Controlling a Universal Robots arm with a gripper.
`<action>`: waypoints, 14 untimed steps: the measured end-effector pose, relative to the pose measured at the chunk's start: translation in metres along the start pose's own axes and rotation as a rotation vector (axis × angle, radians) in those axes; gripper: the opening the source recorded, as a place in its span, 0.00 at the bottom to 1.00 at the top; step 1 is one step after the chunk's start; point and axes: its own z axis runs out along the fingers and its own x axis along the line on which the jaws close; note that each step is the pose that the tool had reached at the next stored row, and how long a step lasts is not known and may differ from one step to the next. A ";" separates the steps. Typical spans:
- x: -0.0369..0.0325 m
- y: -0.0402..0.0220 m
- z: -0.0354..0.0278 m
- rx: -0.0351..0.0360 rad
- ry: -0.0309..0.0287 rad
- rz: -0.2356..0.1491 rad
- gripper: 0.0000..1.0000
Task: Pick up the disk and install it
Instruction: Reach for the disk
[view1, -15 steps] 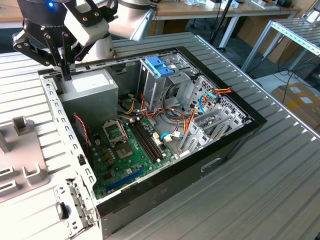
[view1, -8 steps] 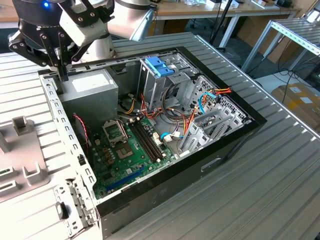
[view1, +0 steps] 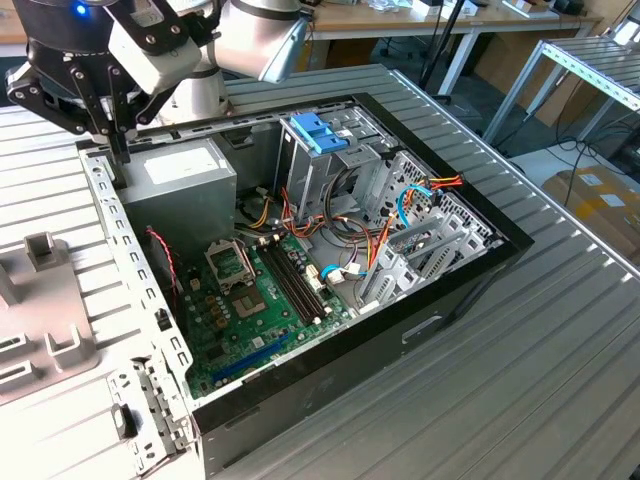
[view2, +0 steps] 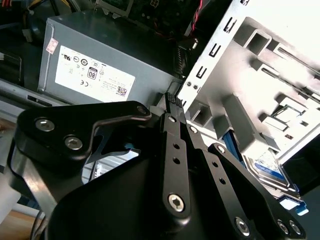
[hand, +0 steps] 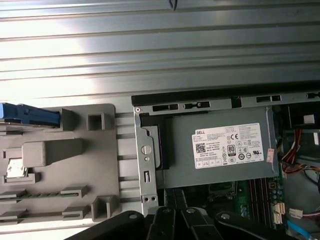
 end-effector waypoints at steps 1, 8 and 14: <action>0.0009 -0.0001 -0.0001 0.0000 0.0000 0.000 0.11; 0.0070 -0.0005 -0.0001 0.0000 -0.0001 0.000 0.11; 0.0106 -0.0008 -0.0003 0.0000 0.0000 0.000 0.11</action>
